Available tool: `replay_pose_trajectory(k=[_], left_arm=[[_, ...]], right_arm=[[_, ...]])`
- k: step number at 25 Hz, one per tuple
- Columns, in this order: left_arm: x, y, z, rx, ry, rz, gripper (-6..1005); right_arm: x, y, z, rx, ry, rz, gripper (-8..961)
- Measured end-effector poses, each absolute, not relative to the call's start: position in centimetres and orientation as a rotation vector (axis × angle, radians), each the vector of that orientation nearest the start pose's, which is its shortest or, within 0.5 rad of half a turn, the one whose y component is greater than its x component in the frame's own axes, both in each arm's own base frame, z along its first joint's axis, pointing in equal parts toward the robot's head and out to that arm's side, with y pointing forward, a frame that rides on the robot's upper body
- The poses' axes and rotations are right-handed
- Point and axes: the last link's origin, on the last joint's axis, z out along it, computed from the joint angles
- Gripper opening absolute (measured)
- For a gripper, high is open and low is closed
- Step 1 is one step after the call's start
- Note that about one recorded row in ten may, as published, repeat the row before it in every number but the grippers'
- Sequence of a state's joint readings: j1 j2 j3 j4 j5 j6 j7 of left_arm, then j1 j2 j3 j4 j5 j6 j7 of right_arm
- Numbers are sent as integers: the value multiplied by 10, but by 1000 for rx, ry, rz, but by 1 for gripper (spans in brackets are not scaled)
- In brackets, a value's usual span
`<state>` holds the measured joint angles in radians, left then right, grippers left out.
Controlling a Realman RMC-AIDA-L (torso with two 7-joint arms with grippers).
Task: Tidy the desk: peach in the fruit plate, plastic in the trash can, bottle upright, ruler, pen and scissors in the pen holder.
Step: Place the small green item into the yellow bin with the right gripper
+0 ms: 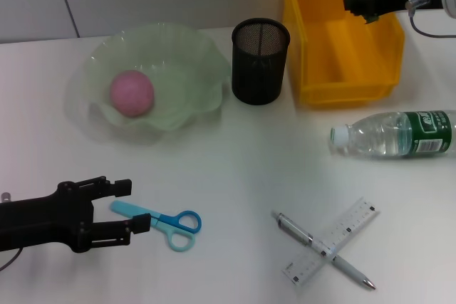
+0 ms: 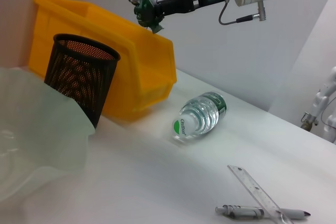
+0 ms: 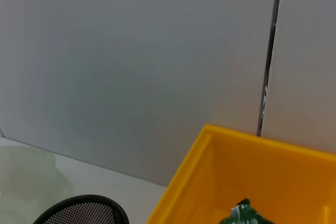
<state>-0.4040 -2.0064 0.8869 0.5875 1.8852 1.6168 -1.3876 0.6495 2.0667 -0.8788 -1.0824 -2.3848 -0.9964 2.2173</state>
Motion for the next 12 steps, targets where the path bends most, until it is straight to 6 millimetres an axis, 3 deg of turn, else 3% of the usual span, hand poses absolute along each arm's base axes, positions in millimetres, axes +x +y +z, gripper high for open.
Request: replay_pose_trajectory(k=[4,12], left_arm=[[-296,284,-2,-2821,-776,-688,849],[-294,285,-3,-2823,-776,-687,849]], right_arm=[[225,442,80,-2132,877,232,553],[224,442,83,-2124,876,275,715]])
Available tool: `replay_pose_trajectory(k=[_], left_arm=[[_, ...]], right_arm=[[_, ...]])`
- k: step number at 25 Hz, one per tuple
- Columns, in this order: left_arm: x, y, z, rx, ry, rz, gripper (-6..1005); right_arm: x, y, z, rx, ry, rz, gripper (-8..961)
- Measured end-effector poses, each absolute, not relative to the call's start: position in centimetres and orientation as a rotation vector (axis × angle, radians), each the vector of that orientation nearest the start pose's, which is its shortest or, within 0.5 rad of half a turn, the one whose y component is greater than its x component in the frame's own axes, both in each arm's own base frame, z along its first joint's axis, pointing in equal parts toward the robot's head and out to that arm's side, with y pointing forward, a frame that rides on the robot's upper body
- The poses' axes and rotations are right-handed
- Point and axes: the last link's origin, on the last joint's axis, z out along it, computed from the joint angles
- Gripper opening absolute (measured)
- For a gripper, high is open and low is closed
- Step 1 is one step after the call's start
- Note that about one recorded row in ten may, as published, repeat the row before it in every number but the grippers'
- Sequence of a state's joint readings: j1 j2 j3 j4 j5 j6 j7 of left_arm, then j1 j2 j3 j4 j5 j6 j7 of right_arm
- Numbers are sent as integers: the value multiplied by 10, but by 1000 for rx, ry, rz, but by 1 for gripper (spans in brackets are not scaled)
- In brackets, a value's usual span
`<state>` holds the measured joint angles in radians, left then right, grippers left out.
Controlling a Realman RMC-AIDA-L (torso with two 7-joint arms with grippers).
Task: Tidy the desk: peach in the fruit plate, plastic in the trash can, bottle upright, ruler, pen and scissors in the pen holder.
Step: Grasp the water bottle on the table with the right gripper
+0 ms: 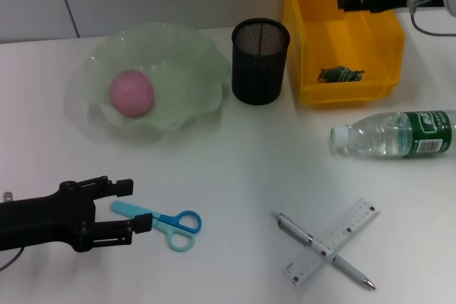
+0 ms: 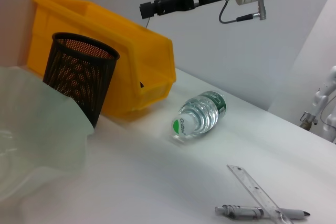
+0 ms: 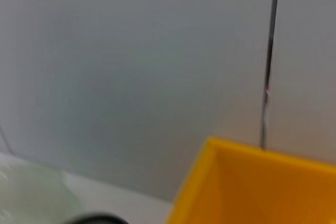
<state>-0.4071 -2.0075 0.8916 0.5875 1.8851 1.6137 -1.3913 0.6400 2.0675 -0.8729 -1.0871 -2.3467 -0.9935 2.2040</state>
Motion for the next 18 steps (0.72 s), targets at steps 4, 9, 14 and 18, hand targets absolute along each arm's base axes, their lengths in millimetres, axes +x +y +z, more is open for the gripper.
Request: replay_pose_trajectory(k=[4,9,14,18], left_arm=[[-294,286,-3,-2822,-774,-690,849],[-293,287,-3,-2819,-778,-693,849],[-293,288,-3,-2811,-791,-690,849],[-293,289,-3,-2804,-808,-688,848]], right_arm=[[211,430,99,-2197,810,516,781],[193,398,139,-2530,673,679,799],[198,379,158,-2761,611,351,797],[199,374,163,-2820,584,102,796]])
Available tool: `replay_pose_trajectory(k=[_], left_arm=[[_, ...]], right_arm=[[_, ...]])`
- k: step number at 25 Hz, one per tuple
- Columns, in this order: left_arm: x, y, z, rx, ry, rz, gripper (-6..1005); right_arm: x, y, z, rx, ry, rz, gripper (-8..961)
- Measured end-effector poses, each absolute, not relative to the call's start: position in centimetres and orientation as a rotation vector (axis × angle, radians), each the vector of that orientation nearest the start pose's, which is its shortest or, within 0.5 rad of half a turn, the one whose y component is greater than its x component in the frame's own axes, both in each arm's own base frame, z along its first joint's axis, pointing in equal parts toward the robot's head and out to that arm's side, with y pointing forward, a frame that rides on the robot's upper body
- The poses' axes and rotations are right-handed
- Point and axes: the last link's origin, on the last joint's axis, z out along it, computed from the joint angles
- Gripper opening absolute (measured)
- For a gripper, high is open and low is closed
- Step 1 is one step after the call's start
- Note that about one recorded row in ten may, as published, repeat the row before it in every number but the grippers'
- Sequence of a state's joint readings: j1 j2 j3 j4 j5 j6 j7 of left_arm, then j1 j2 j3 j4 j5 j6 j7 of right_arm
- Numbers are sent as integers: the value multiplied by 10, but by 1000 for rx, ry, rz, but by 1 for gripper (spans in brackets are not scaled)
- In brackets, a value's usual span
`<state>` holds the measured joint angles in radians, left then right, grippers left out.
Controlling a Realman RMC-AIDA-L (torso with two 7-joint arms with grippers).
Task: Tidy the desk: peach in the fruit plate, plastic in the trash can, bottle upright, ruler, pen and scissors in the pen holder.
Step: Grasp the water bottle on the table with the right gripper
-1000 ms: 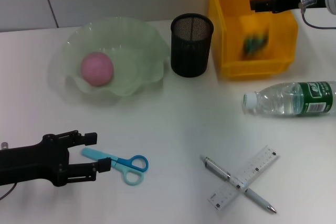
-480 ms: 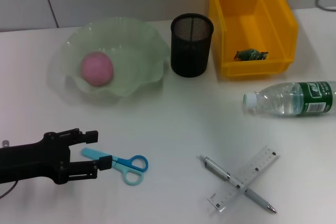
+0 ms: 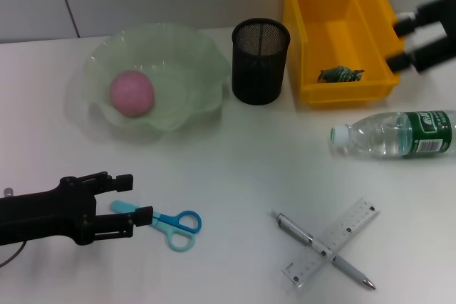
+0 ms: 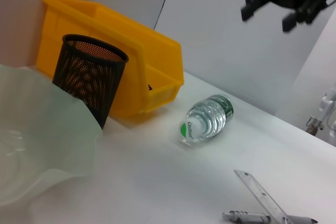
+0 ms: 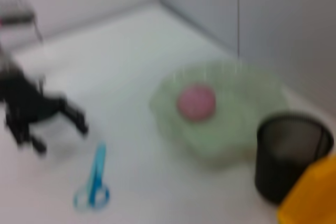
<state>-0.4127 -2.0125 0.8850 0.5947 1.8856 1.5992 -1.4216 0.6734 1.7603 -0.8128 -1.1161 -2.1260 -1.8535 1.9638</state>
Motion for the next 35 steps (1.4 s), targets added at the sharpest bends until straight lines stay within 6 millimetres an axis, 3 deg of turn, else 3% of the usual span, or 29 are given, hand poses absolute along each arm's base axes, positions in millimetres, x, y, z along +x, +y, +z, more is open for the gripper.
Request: replay_pose_trajectory(k=[9,14,24,35], left_arm=[[-295,295,0,-2748,-843,-698,848],[-298,299,4,-2689,-857,-714,848],[-304,302,6,-2610,-889,-728,848],[-307,301,8,-2587,-913,-737,848]], right_arm=[[199,376,148,-2840,484,-547,795],[203,384,133,-2779,378,-762,795],[225,402,95,-2747,224,-932,796],[238,406,70,-2770,160,-980,796]])
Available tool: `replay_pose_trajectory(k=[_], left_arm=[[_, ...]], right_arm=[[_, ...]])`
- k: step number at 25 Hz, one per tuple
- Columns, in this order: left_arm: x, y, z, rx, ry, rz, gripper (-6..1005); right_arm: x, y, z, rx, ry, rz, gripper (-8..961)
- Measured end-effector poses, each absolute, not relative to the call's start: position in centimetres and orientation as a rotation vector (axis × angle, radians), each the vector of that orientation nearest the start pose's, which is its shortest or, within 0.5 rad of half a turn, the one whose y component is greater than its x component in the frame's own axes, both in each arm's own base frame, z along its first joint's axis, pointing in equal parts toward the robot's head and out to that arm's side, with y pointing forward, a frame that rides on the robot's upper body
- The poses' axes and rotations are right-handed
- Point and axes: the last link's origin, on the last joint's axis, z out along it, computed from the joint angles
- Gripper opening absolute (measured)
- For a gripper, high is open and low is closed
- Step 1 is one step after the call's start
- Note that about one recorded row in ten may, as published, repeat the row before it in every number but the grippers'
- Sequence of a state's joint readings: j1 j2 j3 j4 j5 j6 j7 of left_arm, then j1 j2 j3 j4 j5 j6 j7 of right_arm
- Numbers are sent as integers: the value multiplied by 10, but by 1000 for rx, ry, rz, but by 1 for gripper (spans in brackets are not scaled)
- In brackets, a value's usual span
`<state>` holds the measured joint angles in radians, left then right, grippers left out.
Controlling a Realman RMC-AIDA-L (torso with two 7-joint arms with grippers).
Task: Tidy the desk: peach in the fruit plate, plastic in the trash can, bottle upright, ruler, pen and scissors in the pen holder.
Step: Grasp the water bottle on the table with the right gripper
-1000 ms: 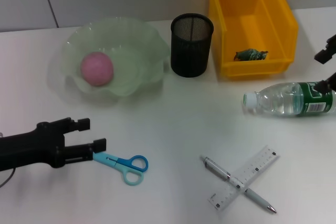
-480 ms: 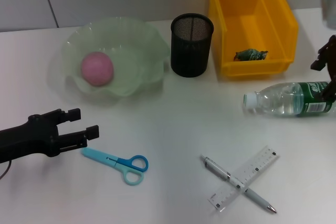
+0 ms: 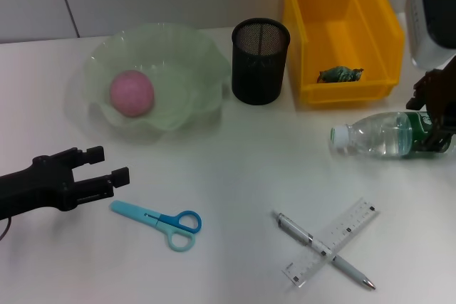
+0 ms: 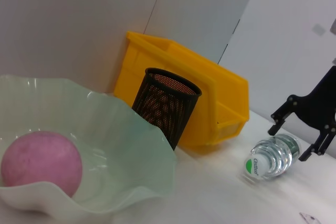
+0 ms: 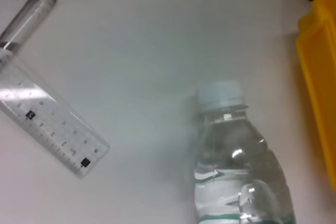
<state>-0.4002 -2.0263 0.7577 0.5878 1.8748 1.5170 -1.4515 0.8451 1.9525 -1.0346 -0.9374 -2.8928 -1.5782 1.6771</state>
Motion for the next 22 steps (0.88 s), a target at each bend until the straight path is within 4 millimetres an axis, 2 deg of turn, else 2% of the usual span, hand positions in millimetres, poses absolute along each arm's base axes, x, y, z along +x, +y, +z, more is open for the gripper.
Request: replay_pose_trajectory(k=[6,22], left_arm=[[-307,301,9,-2587,-912,-736,848],[-308,302,13,-2588,-904,-729,849]], right_arm=[[243,406,54,-2762,117,-1003,796],[258,407,34,-2777,130,-1008,797]])
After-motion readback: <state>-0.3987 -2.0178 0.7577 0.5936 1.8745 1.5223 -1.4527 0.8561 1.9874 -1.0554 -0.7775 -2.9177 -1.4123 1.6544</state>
